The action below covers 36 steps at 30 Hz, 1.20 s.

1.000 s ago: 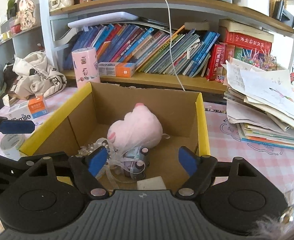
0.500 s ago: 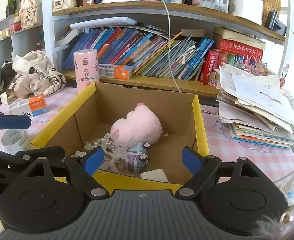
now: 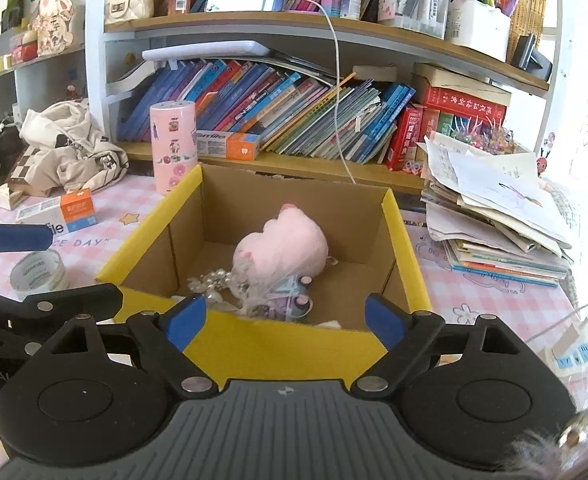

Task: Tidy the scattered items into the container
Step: 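Open the right gripper to release the block while the left releases the cutter, then raise both open grippers up and away from the yellow box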

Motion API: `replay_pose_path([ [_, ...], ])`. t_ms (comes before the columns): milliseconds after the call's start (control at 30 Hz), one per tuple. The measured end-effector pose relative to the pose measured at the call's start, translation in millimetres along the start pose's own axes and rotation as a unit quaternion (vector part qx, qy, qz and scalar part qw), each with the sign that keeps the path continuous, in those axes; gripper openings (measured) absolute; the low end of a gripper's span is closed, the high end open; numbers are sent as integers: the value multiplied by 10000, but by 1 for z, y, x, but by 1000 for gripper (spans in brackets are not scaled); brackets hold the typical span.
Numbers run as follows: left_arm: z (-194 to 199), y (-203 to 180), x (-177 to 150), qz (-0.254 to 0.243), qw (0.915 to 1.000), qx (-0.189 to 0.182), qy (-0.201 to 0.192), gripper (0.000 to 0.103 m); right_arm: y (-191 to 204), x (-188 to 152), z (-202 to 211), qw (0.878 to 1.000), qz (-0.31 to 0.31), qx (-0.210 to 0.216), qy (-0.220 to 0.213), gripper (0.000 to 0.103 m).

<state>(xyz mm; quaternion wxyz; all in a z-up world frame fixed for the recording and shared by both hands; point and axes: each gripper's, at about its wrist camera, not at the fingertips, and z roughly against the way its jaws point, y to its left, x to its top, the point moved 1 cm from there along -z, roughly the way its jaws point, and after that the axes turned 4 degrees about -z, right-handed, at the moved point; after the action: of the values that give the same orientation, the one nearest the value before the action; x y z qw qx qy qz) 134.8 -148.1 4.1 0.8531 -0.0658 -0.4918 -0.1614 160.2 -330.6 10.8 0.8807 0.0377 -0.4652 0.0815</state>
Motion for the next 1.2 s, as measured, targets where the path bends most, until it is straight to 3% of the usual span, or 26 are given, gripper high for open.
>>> replay_pose_path([
  [400,31,26,-20,50,9999,-96,70,93,43,-17,21,9998,12,-122,172,90],
  [667,39,41,-42,21,9980,4,634,95,64,-36,22,9977,-180,-154,639,92],
  [1200,66,79,-79,220,9940,163,1061,96,120,-65,18,9912,-78,-70,1320,98],
])
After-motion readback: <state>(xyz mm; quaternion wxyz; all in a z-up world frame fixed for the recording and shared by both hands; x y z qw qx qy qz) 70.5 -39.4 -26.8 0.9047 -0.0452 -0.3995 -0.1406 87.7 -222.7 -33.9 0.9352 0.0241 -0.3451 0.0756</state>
